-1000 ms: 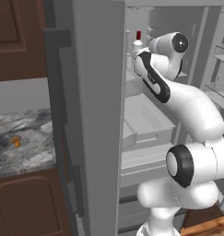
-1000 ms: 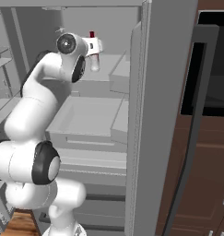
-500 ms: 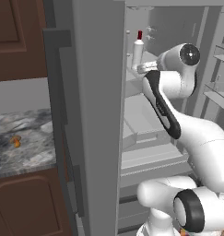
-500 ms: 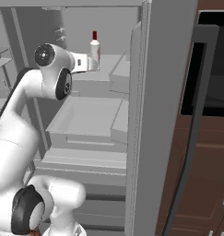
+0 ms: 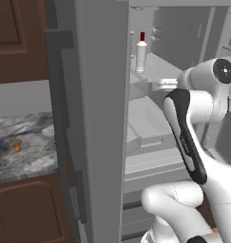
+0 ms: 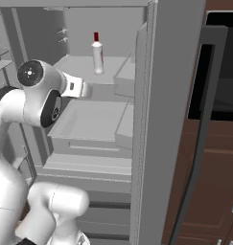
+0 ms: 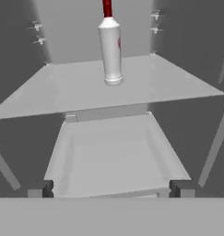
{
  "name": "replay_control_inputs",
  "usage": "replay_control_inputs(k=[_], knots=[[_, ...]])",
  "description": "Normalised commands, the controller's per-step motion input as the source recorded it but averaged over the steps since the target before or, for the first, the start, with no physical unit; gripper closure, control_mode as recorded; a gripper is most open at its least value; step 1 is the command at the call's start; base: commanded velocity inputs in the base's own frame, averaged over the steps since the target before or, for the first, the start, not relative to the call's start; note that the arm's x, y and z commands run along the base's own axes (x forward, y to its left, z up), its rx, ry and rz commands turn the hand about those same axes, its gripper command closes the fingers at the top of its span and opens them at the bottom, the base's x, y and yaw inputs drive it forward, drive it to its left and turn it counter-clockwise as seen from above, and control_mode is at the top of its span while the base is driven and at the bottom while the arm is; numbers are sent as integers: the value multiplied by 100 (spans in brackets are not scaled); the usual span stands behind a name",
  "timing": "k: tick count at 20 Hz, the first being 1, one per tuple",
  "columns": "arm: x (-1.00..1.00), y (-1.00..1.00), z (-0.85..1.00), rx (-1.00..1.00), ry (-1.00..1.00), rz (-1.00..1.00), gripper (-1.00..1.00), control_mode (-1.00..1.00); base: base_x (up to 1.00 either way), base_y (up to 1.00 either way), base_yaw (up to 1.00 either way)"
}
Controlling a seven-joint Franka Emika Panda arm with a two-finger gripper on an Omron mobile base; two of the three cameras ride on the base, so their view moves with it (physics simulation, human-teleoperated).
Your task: Place the liquor on the top shelf of the fridge to keep it out of children's reach, and place the mushroom and garlic on lower shelves for easy access.
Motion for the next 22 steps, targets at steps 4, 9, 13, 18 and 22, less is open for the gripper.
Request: replay_control_inputs(k=[4,9,13,18,22], knots=[[-100,3,0,-13,13,0,-100,-100,0,0,0],[-86,0,1,-6,4,0,-100,-100,0,0,0],[0,0,0,0,0,0,-100,100,-99,-3,4],[0,0,0,0,0,0,-100,100,-100,0,27],[0,0,0,0,0,0,-100,100,-87,23,76]])
